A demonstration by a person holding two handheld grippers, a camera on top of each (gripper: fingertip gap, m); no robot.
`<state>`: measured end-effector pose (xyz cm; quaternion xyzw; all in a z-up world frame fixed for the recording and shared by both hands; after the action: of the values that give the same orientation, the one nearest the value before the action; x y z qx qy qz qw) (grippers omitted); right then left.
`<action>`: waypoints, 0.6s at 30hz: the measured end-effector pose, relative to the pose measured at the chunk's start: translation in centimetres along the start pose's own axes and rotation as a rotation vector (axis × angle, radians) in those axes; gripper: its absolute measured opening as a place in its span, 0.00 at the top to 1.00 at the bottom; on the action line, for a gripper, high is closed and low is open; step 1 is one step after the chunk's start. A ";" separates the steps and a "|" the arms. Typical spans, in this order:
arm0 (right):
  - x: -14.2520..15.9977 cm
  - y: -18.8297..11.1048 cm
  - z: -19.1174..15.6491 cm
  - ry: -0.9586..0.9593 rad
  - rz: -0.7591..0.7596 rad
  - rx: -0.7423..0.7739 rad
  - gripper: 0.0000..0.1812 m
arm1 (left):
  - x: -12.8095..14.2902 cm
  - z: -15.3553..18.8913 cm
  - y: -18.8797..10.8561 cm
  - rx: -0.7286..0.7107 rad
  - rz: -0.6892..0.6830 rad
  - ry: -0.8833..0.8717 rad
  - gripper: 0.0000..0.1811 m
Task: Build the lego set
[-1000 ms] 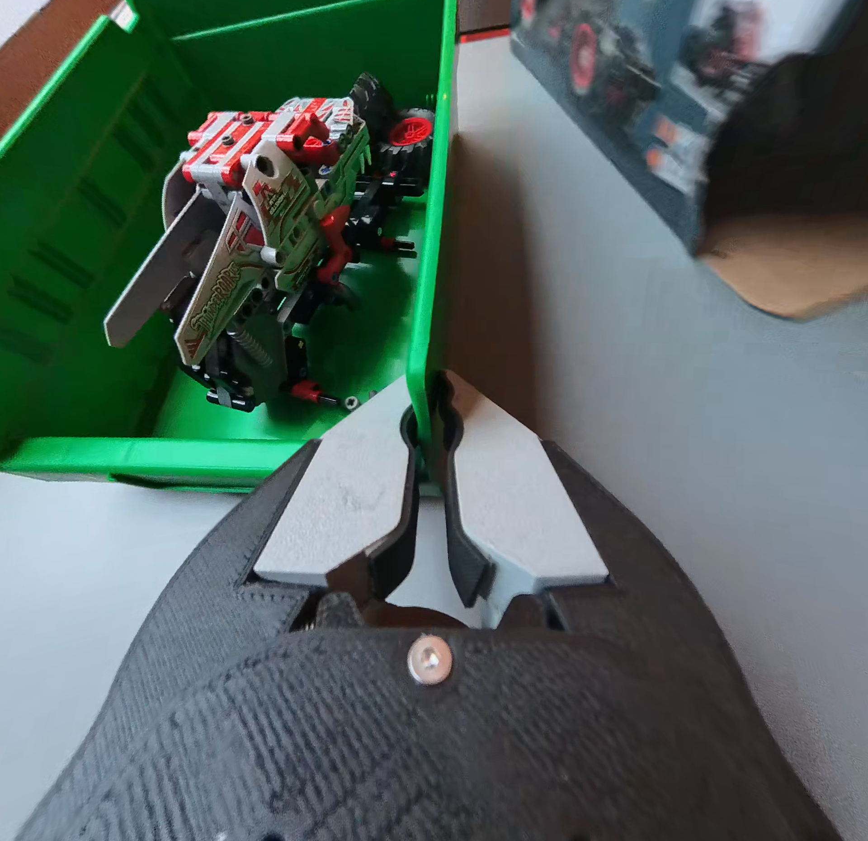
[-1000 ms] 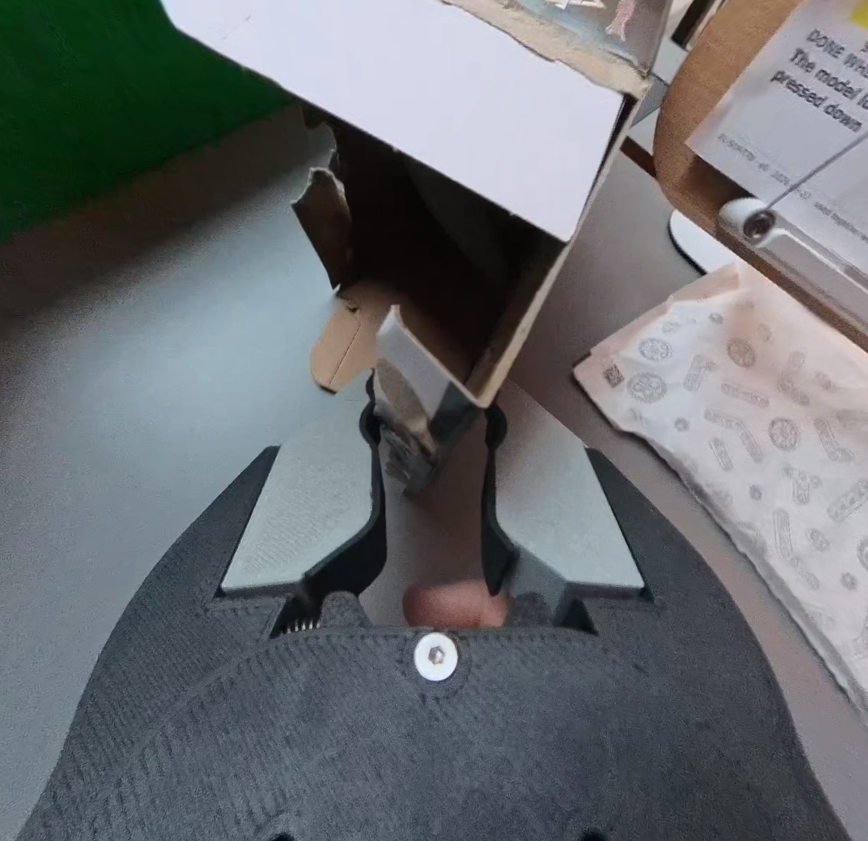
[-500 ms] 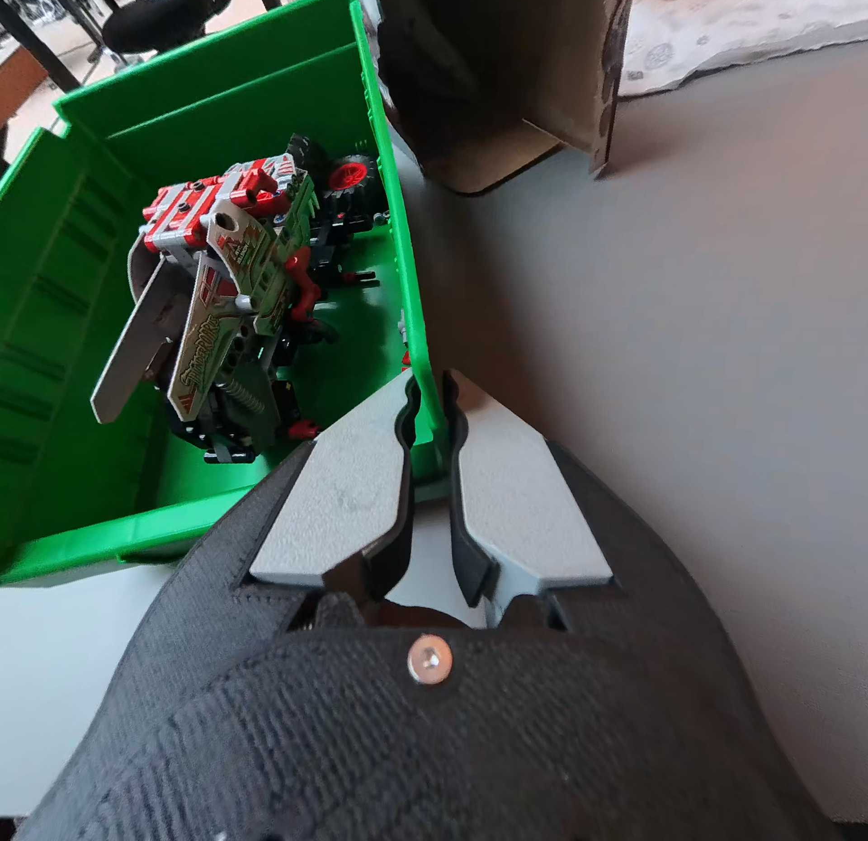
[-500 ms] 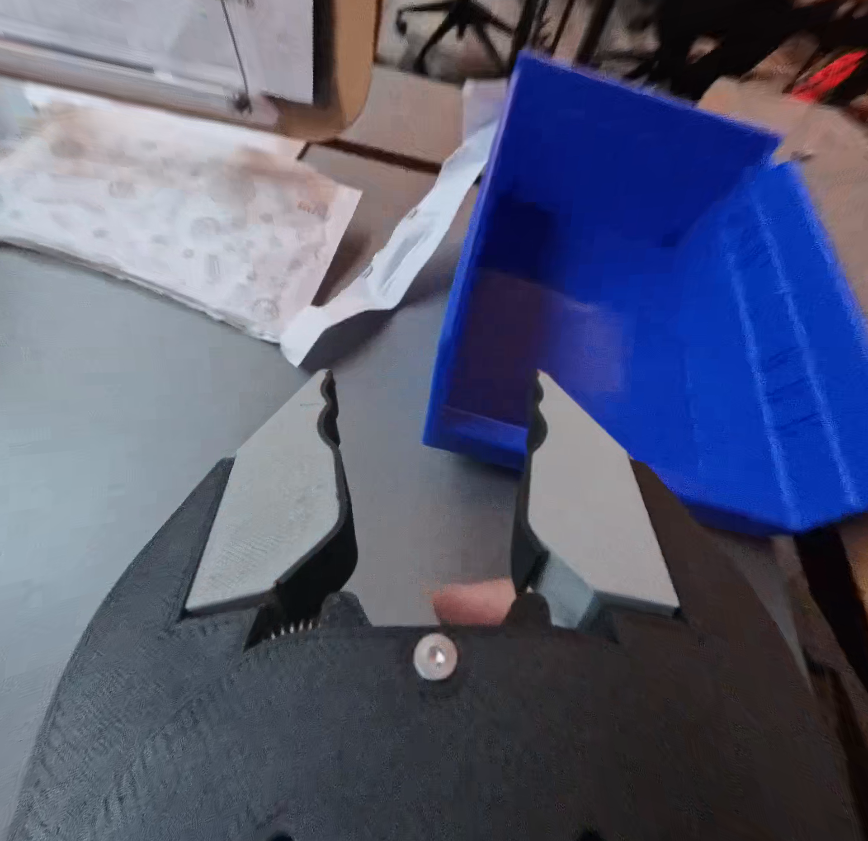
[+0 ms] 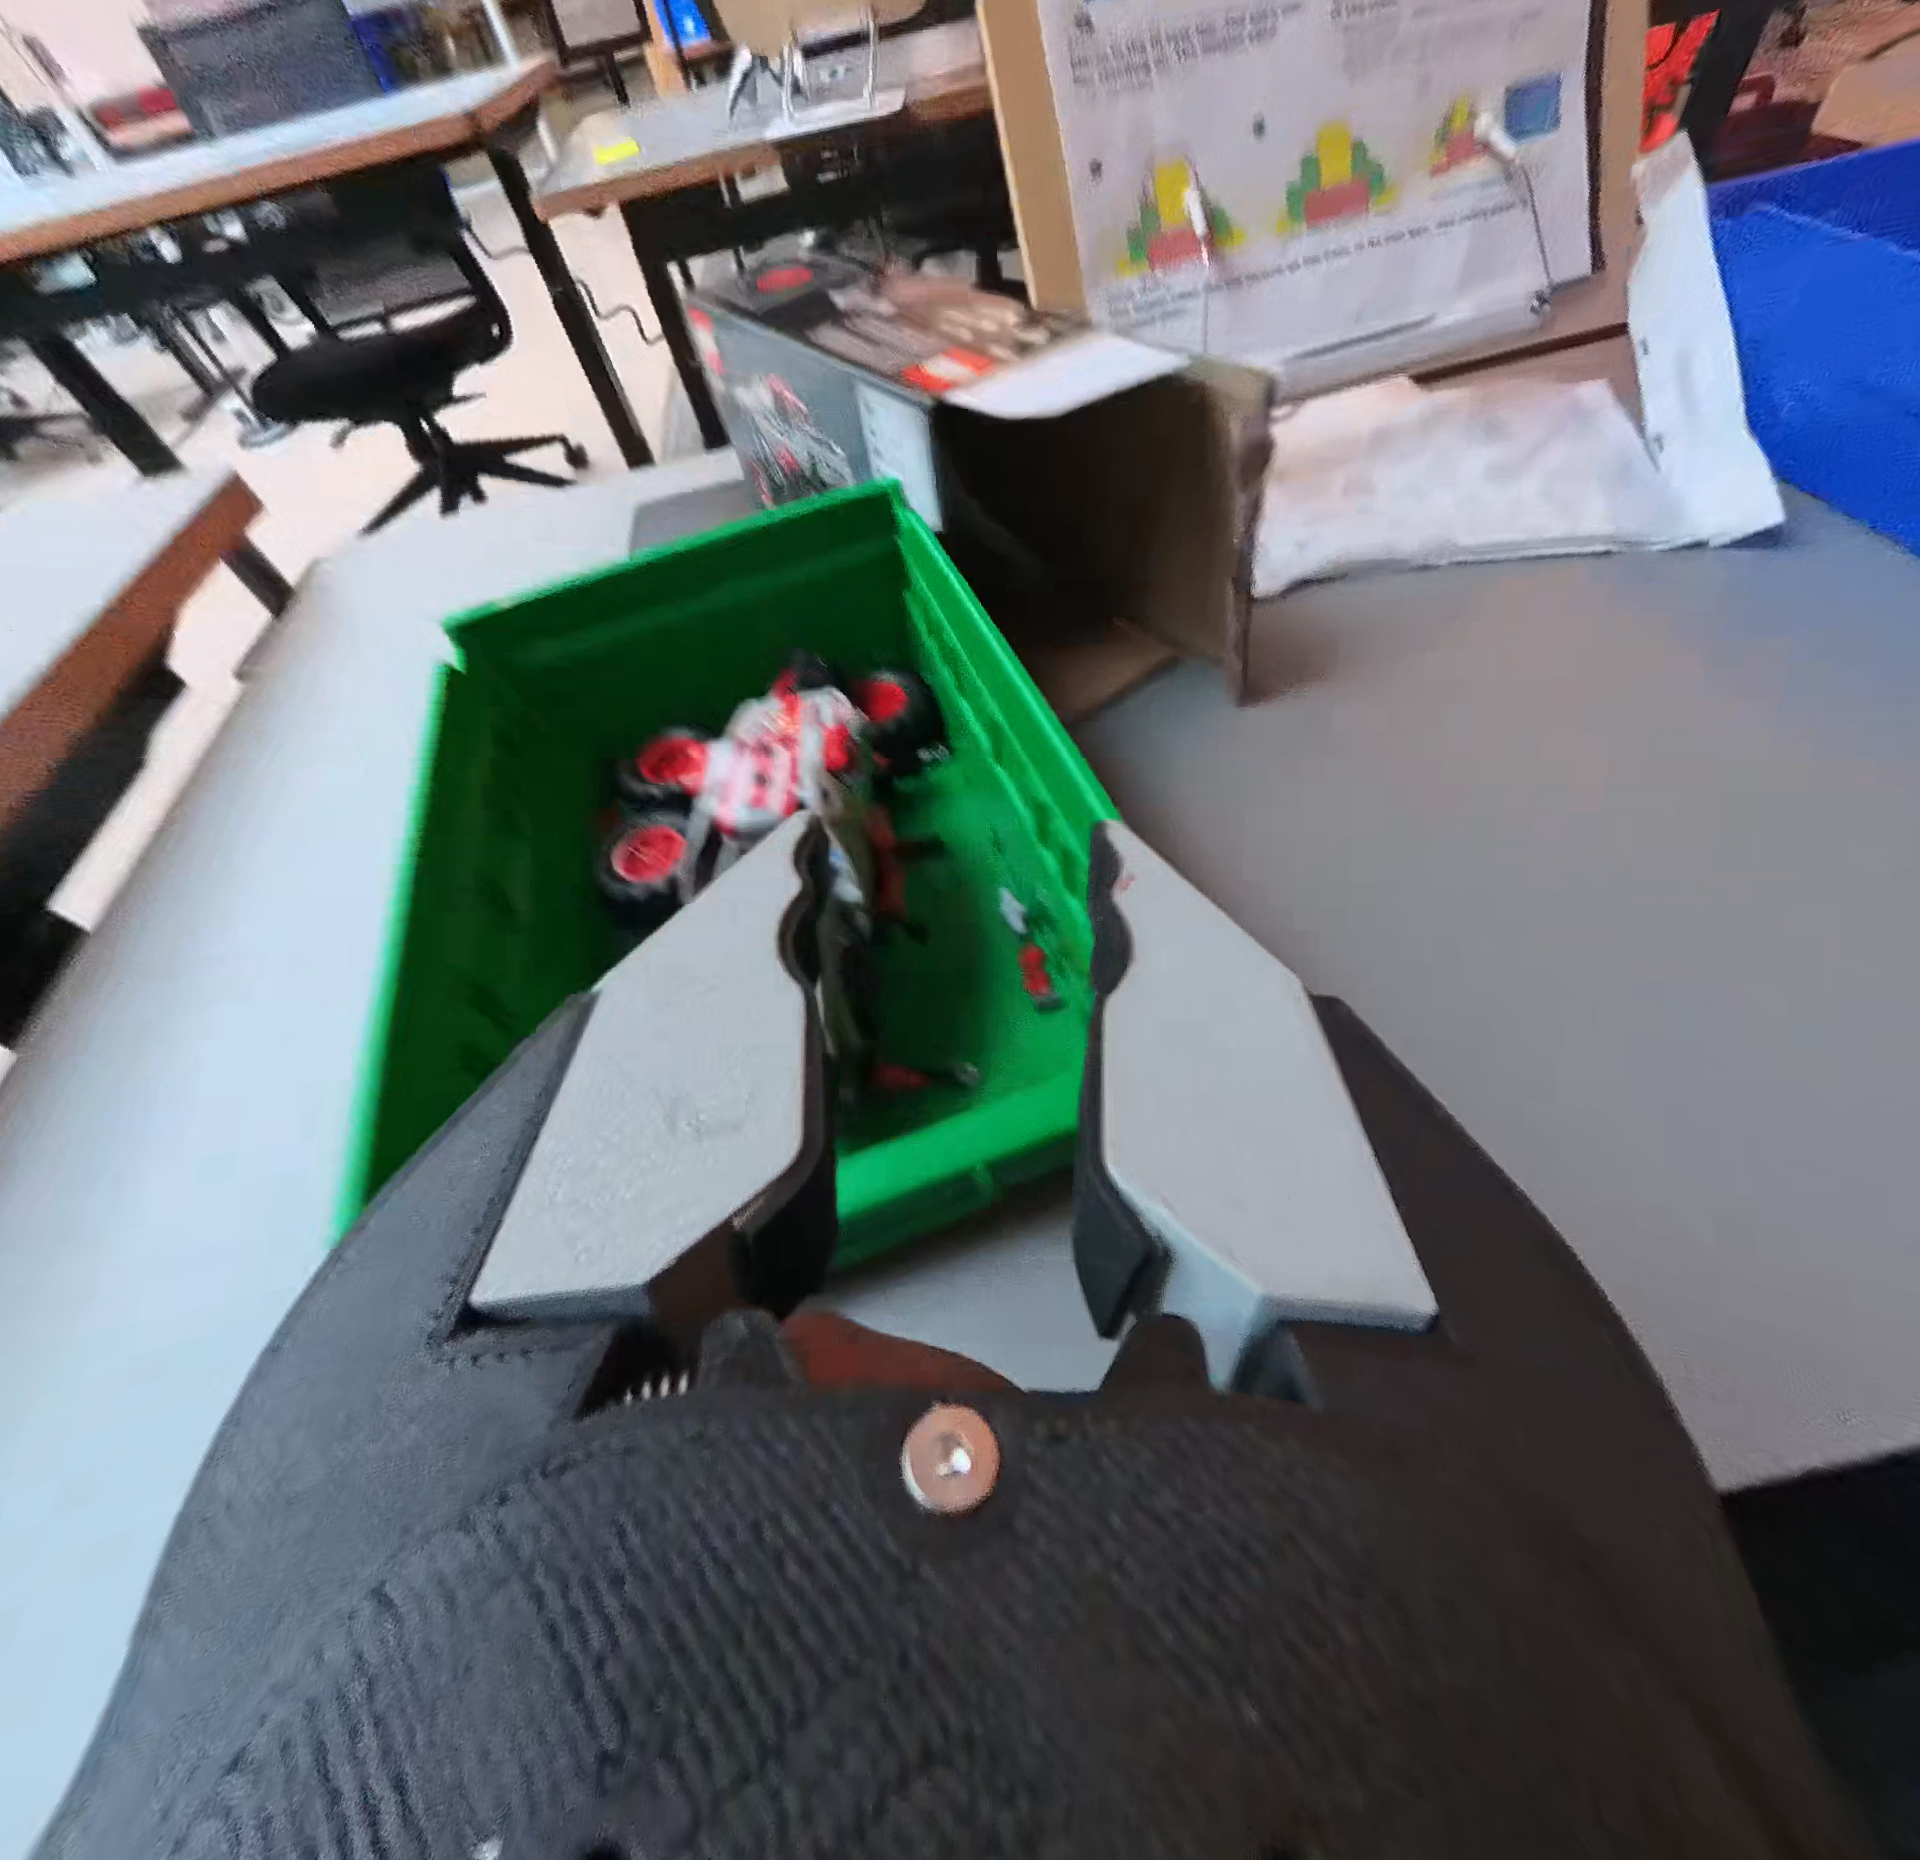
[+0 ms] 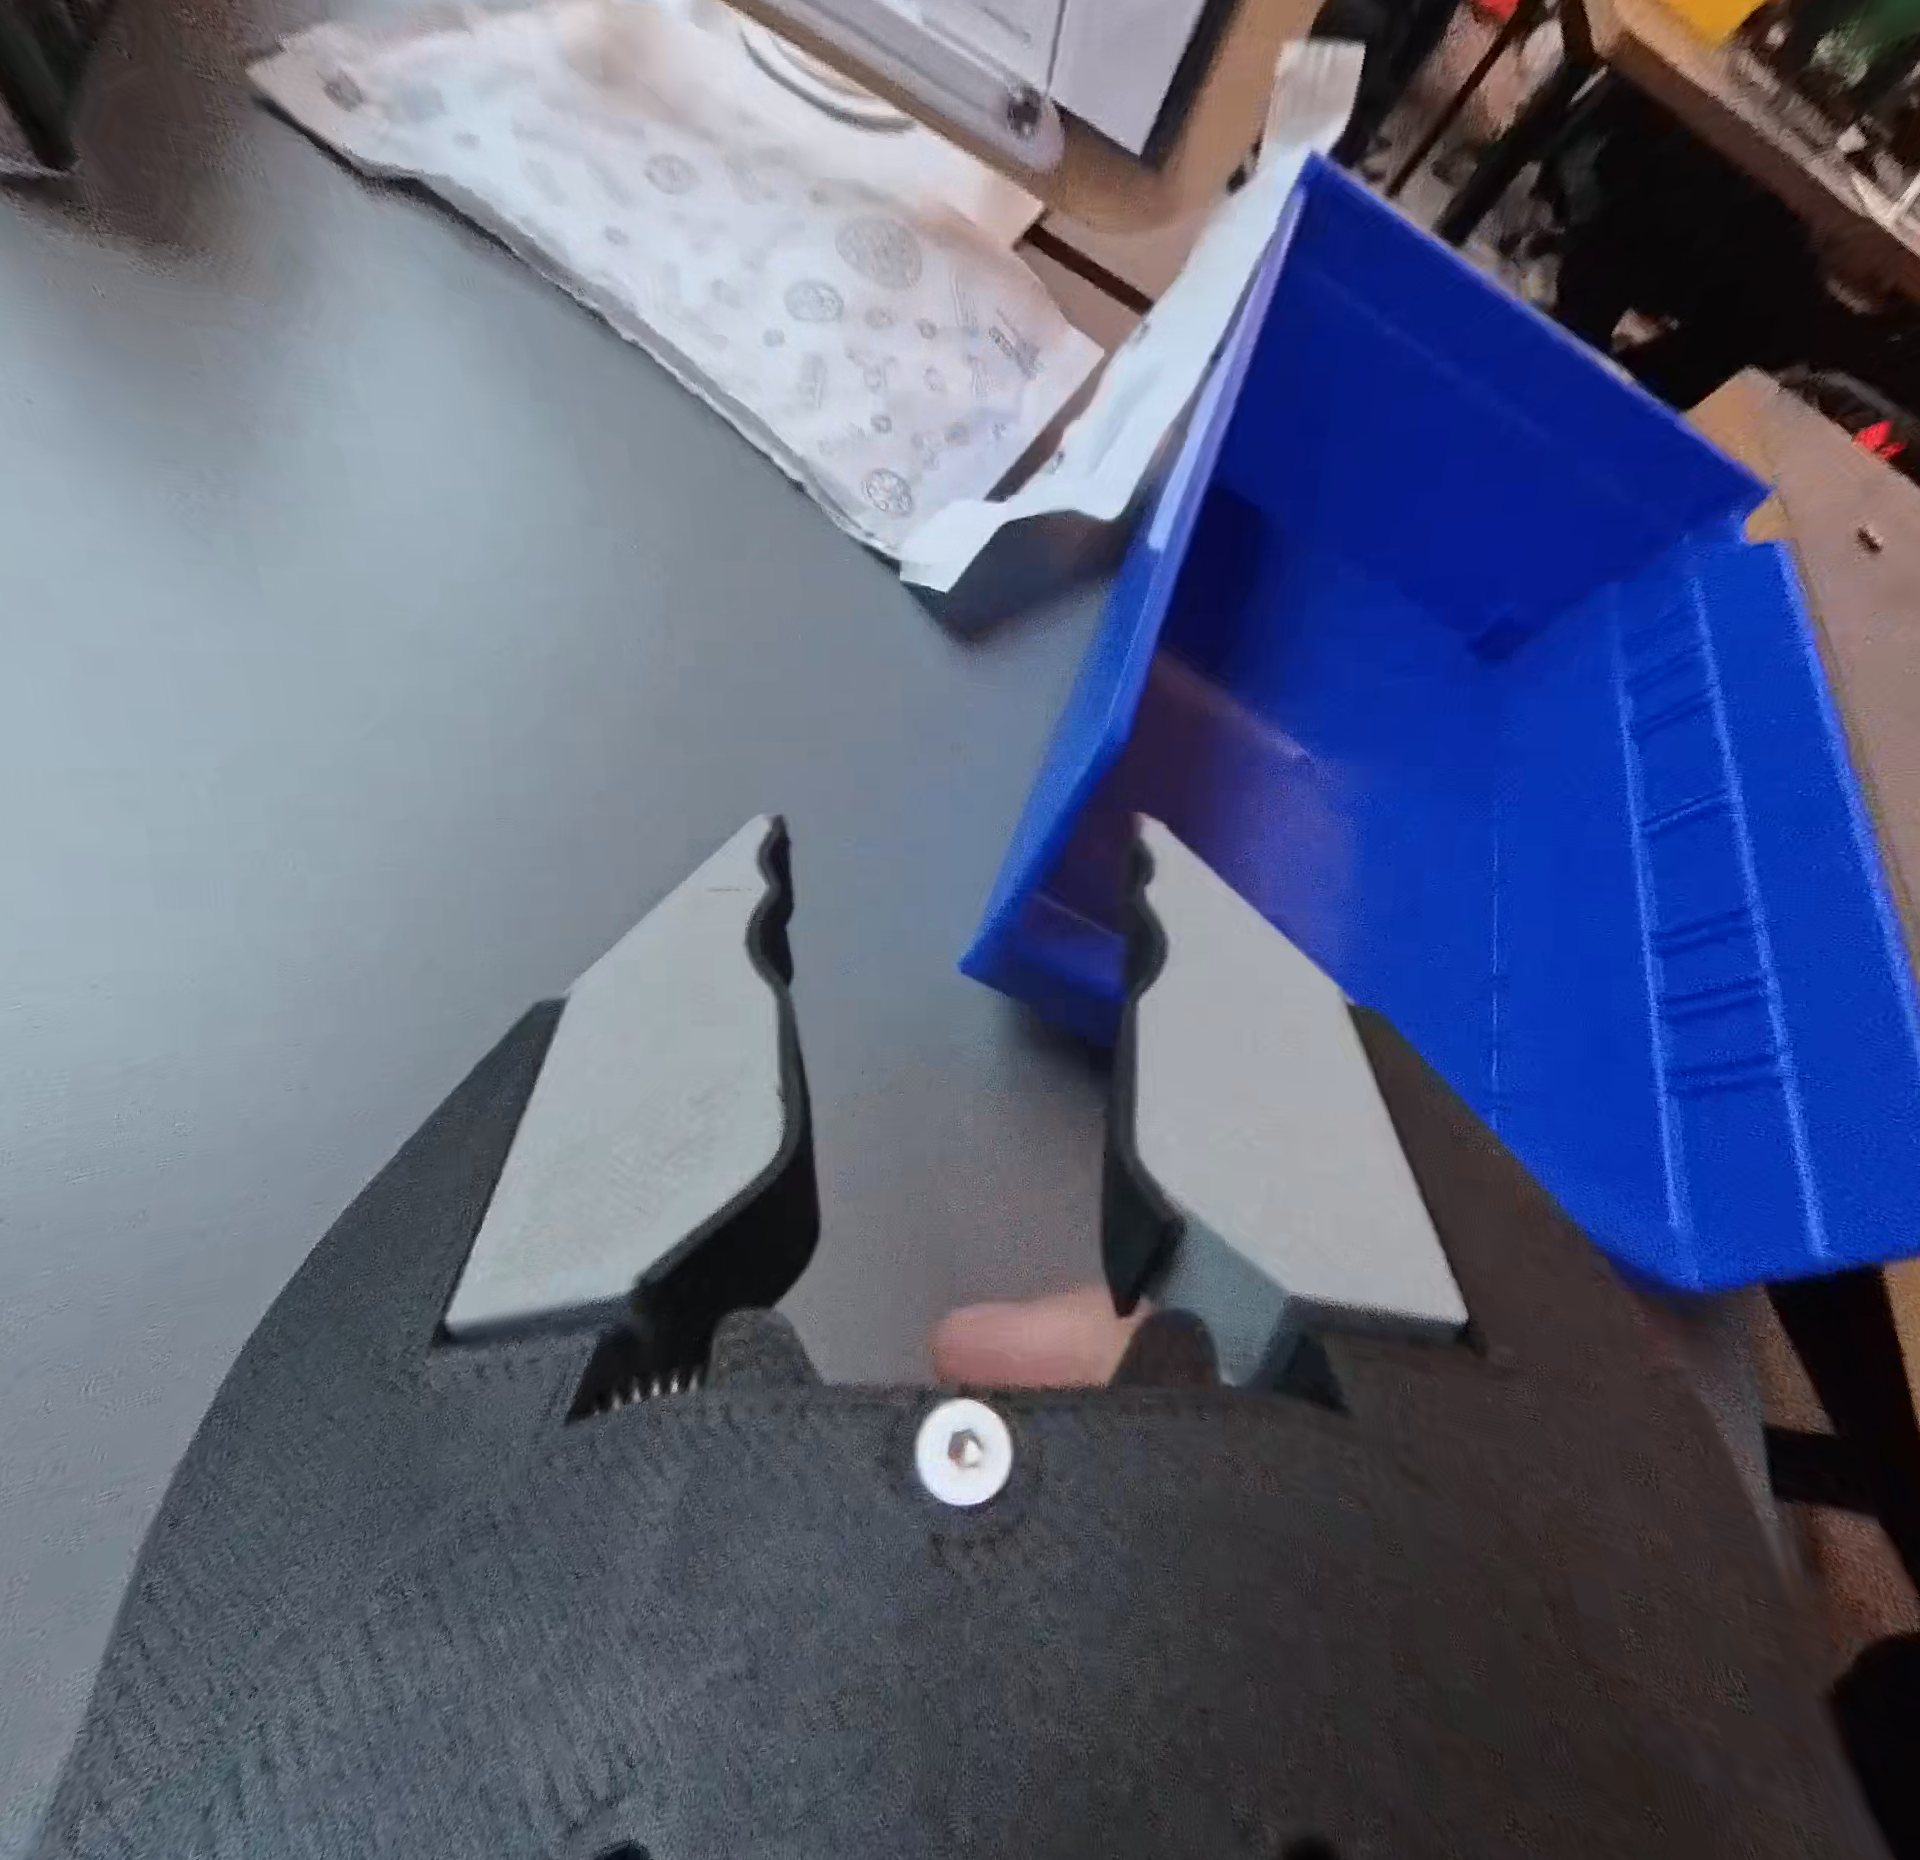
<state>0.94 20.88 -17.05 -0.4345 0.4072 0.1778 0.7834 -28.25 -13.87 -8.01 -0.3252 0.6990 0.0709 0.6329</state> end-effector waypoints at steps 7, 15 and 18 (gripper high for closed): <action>-4.7 -4.7 -1.8 0.006 0.173 -0.082 0.59 | 4.3 -6.1 11.2 0.107 -0.620 0.095 0.50; -4.4 -6.7 -0.6 0.040 0.208 -0.136 0.62 | 7.5 -6.3 12.4 0.241 -0.838 0.160 0.62; -4.2 -7.2 0.1 0.059 0.232 -0.161 0.64 | 6.0 -8.0 10.8 0.235 -0.731 0.120 0.63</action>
<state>2.96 17.25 -9.81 -0.4511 0.4622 0.2864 0.7077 -40.74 -11.76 -15.47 -0.4818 0.5760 -0.2589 0.6075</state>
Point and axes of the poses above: each gripper's, where its closed fingertips meet, y out along the fingers, x out of its underside, z = x × y across the jaws, the point moved 2 cm from there along -y, back along the fingers, and after that the axes turned 4 degrees about -x, right-handed, at the moved point
